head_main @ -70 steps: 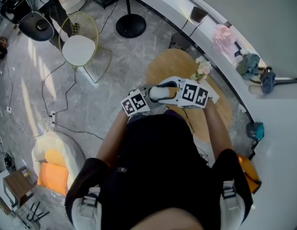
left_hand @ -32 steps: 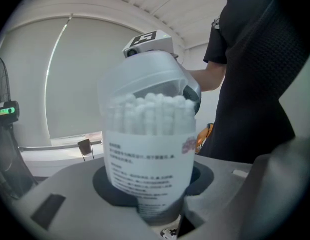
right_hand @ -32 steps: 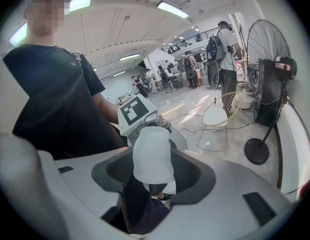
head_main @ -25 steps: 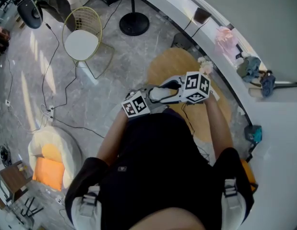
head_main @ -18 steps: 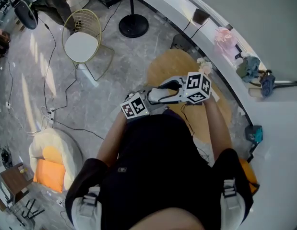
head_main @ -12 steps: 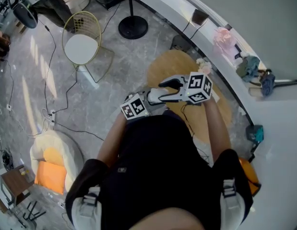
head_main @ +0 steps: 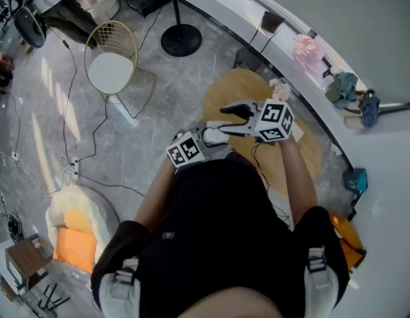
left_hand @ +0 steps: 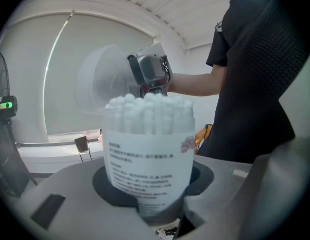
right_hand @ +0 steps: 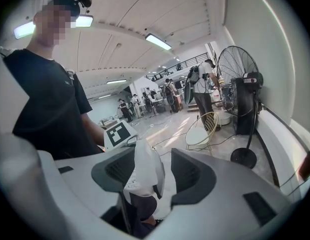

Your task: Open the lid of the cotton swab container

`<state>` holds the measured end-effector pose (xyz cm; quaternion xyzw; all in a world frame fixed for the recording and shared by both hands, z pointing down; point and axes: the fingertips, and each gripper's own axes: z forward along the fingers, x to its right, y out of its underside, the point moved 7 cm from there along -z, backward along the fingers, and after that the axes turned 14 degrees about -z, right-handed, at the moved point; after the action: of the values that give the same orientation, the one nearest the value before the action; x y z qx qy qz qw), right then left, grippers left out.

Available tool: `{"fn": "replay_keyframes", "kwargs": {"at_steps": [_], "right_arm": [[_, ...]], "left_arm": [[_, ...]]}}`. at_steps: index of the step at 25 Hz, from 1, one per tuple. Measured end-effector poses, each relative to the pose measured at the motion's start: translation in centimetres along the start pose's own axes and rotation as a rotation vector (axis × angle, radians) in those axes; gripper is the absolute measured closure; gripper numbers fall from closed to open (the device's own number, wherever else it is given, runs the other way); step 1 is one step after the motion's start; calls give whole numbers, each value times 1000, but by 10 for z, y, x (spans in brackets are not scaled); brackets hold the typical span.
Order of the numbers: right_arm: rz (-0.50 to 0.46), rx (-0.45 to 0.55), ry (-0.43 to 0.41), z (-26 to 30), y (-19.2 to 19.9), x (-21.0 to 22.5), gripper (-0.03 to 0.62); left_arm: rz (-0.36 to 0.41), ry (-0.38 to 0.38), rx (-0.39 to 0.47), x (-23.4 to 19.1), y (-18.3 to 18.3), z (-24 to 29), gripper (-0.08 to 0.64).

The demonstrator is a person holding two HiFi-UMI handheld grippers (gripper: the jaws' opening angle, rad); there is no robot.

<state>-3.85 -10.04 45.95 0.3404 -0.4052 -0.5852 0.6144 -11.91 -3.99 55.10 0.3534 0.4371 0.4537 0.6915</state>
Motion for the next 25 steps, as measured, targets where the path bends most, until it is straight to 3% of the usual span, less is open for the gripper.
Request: {"fn": "replay_keyframes", "kwargs": {"at_steps": [9,16,25], "right_arm": [[-4,-20,119,3,10,9,393],[25,-17,135,9,23,12,396],[-33,36,142,3,14,13,394]], "left_arm": [[-1,18,12,8,0,-2,370],[-8,18,18,9,0,-1,370],[-74,-23,73,-1,2,-8,370]]}}
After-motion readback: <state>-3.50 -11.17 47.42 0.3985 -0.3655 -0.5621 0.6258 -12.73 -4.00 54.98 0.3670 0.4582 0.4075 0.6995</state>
